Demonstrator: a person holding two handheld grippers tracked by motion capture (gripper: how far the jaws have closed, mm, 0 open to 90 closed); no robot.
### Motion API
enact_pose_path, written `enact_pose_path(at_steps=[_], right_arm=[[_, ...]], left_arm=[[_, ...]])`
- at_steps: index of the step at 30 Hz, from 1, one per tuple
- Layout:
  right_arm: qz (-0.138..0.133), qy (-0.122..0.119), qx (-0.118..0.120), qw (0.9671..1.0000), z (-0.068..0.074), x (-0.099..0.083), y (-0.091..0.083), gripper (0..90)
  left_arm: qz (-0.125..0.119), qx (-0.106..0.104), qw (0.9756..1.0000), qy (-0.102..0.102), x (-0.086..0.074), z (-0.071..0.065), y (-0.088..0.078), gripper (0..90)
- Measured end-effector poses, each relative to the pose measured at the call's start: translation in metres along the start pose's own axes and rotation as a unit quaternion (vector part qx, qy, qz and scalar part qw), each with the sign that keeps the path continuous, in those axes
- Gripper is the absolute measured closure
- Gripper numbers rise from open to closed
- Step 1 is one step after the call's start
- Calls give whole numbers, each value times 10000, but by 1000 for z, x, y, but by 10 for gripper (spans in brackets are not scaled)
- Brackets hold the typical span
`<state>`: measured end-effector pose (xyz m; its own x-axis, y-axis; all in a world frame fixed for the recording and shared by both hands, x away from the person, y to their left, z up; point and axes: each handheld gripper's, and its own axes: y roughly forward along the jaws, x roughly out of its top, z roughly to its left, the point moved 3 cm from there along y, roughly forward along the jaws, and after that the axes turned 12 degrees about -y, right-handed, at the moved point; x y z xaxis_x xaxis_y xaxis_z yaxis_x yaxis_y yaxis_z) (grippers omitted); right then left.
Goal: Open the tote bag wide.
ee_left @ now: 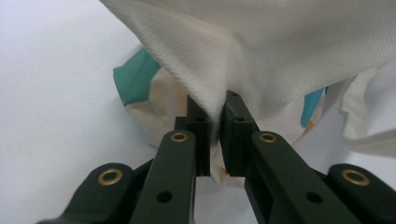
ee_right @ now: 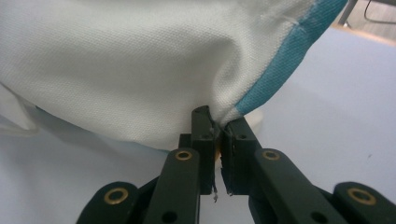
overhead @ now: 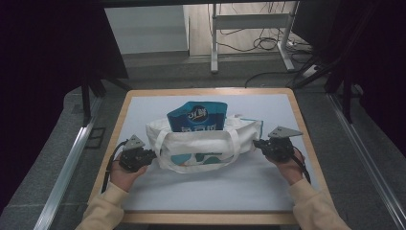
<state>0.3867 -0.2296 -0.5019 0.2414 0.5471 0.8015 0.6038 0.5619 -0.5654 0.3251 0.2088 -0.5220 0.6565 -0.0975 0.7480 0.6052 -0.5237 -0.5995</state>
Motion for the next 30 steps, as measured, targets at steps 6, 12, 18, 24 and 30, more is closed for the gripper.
enact_pose_path(at_steps=[6,12,18,24,30], right_arm=[[214,26,75,9997,4,-12,10,838],[379,102,143,9991,6,-20,16,840],[404,118,152,9990,6,-22,18,842],[402,225,64,9989,5,-23,17,682],[140,471,-215,9986,3,-21,-1,404]], left_arm=[[234,-25,9997,-99,-6,2,12,833],[364,-2,9993,-78,-10,1,21,832],[407,-13,9991,-106,-12,2,24,831],[351,11,9993,-140,-12,2,22,794],[-11,407,9992,6,-9,0,1,405]])
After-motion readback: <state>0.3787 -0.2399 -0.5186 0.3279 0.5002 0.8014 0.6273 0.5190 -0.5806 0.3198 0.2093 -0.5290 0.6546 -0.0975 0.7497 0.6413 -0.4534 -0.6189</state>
